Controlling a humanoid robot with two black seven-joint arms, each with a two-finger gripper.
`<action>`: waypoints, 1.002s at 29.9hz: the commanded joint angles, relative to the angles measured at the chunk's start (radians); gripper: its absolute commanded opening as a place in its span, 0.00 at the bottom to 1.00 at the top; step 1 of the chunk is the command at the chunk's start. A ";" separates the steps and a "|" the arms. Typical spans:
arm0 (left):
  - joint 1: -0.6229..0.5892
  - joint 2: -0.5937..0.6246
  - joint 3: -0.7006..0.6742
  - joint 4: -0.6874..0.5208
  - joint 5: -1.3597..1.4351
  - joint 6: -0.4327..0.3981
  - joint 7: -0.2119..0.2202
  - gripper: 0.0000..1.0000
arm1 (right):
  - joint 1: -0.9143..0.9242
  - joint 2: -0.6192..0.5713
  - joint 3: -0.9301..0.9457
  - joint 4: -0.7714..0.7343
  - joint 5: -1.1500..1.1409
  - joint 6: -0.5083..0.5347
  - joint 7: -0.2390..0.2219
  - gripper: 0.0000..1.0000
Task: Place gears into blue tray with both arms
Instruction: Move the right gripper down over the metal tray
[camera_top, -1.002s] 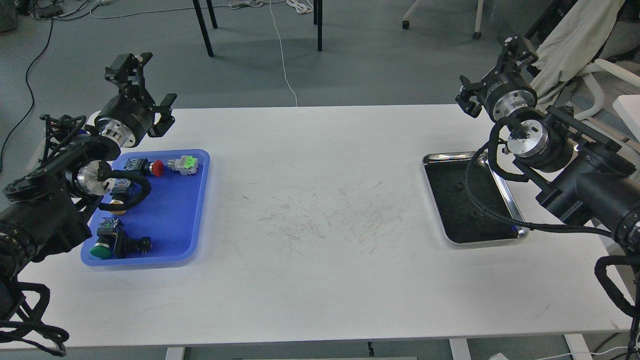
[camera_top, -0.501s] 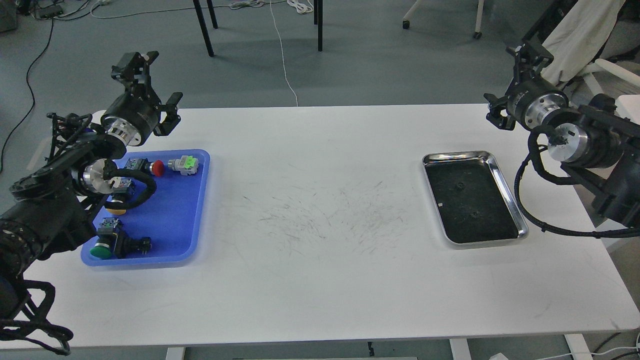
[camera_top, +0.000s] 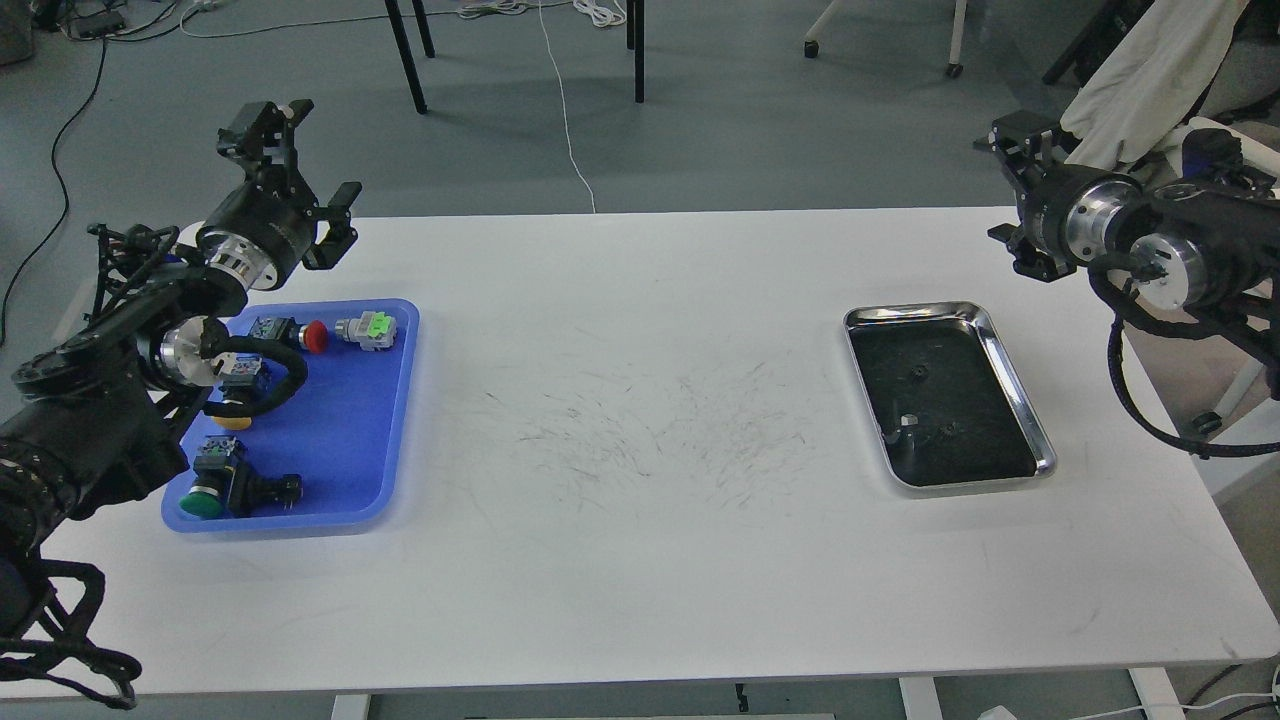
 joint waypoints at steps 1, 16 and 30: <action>0.001 0.002 0.000 0.000 0.000 -0.001 -0.002 0.99 | 0.007 0.039 -0.004 -0.007 -0.192 0.000 -0.002 0.99; 0.005 0.007 0.000 0.002 0.000 -0.001 -0.003 0.99 | 0.039 0.183 -0.280 -0.091 -0.743 0.006 0.092 0.98; 0.009 0.006 0.000 0.008 0.000 -0.002 -0.005 0.99 | -0.015 0.188 -0.378 -0.056 -0.904 0.004 0.224 0.95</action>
